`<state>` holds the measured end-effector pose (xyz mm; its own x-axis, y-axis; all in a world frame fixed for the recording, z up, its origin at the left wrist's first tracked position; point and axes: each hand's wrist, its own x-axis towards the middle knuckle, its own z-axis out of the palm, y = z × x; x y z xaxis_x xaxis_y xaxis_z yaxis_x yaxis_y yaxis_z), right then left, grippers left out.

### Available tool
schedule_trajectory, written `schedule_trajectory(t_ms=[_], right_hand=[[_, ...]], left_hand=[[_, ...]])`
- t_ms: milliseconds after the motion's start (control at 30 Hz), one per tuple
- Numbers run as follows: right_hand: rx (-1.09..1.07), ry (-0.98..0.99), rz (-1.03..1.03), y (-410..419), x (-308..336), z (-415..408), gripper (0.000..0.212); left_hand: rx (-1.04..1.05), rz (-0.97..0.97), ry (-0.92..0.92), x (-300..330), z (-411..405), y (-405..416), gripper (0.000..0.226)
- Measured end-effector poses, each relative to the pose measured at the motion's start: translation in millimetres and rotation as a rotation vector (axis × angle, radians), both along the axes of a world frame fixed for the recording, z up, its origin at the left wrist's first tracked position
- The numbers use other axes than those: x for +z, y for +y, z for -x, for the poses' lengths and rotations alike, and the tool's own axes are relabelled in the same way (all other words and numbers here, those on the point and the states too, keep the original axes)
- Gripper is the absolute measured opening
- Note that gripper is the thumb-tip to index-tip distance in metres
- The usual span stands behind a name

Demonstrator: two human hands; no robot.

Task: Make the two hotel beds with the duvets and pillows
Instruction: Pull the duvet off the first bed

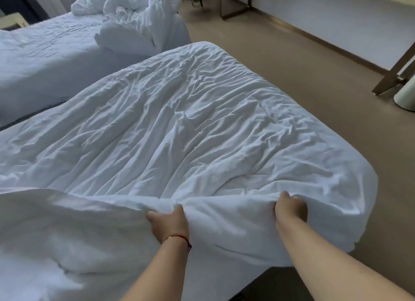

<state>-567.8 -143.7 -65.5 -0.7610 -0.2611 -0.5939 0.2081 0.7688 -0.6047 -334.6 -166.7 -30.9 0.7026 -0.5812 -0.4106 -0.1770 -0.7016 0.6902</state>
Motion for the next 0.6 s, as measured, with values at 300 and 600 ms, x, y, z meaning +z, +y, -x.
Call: schedule_trajectory(t_ms=[300, 600], right_hand=[[0.108, 0.050, 0.544, -188, 102, 56, 0.038], [0.832, 0.218, 0.128, -139, 11, 69, 0.028]], left_hand=[[-0.003, 0.551, 0.271, 94, 19, -180, 0.035], [-0.398, 0.021, 0.522, 4, 81, -170, 0.025]])
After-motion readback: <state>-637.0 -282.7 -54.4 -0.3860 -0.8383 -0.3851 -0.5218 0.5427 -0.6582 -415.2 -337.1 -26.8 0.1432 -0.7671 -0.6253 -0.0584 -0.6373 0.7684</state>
